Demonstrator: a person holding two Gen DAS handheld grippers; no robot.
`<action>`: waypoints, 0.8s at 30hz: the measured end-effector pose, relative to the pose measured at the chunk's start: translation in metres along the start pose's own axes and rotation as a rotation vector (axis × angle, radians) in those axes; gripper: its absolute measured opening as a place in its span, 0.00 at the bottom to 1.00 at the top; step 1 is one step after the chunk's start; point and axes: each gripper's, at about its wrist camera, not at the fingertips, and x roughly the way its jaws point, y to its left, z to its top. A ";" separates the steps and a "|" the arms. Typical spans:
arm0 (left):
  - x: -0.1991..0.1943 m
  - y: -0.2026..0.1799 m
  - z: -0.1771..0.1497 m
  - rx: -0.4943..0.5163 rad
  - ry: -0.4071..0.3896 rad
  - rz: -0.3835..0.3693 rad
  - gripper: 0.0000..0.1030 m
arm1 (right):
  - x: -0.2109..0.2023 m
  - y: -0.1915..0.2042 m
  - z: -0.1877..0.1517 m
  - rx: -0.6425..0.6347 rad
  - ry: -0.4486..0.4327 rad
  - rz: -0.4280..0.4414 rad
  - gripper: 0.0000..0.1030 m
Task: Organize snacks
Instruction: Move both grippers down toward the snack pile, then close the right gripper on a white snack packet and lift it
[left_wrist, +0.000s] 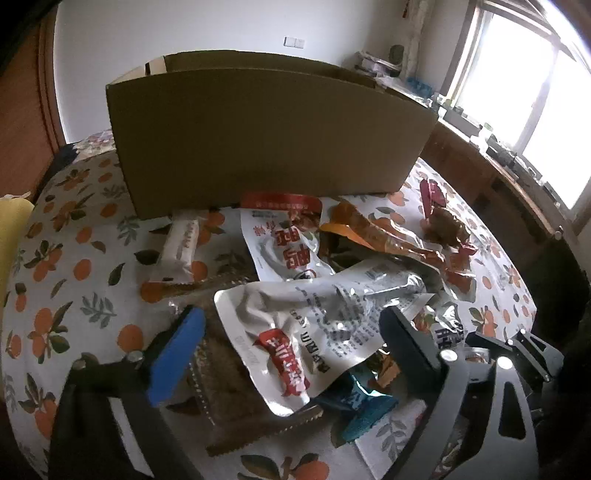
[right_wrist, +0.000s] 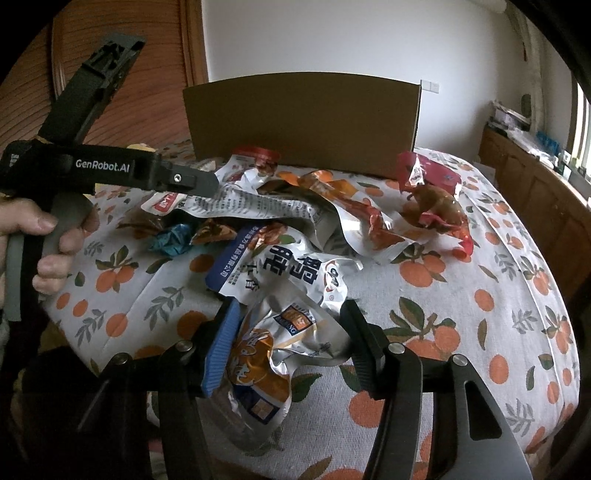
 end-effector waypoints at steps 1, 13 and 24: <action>-0.002 0.001 0.000 -0.011 0.005 -0.019 0.86 | 0.000 0.000 0.000 0.000 0.000 0.001 0.56; -0.011 0.010 -0.003 -0.054 0.015 -0.040 0.28 | 0.002 -0.001 0.004 -0.008 0.007 0.012 0.55; -0.002 -0.009 0.004 0.021 0.034 0.014 0.55 | 0.003 0.000 0.004 -0.016 0.005 0.010 0.55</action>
